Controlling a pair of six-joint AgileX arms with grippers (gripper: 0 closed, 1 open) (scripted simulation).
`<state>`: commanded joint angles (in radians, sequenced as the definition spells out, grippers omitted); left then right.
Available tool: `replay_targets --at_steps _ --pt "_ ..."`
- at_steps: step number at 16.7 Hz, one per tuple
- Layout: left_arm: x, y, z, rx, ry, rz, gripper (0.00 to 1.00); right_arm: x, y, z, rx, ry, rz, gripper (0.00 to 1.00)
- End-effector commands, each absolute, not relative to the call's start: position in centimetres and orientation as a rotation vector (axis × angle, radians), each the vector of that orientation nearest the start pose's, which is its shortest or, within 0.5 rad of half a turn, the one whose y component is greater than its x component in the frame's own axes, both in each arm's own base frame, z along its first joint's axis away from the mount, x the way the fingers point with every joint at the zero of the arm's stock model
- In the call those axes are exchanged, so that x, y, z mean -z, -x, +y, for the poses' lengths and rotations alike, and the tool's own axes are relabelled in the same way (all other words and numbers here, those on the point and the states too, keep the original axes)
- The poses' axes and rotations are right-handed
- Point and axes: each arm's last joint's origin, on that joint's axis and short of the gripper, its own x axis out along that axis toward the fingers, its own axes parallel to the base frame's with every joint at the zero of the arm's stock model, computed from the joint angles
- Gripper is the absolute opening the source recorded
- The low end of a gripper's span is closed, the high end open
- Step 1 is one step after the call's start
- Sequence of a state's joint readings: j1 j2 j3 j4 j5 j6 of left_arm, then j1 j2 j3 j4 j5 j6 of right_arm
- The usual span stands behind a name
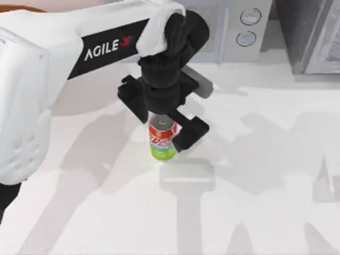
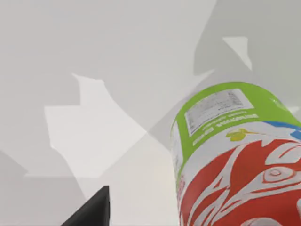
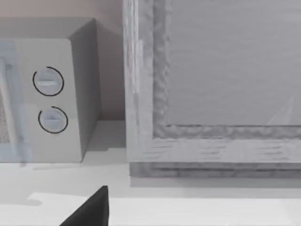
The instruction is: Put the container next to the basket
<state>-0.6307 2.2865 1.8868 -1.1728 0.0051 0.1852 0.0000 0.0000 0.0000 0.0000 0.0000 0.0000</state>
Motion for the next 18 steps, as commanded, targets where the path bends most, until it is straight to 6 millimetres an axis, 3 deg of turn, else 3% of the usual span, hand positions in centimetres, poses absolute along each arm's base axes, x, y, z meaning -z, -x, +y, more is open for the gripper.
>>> replay_targets --at_steps 12,18 --pt "-16.0 -36.48 -26.01 0.63 -0.629 1.48 0.02 -16.0 -10.57 -0.12 0.0 0.0 0.0 1.0" --pt "-16.0 -36.48 -26.01 0.63 -0.629 1.48 0.0 -16.0 -10.57 -0.12 0.0 0.0 0.0 1.0"
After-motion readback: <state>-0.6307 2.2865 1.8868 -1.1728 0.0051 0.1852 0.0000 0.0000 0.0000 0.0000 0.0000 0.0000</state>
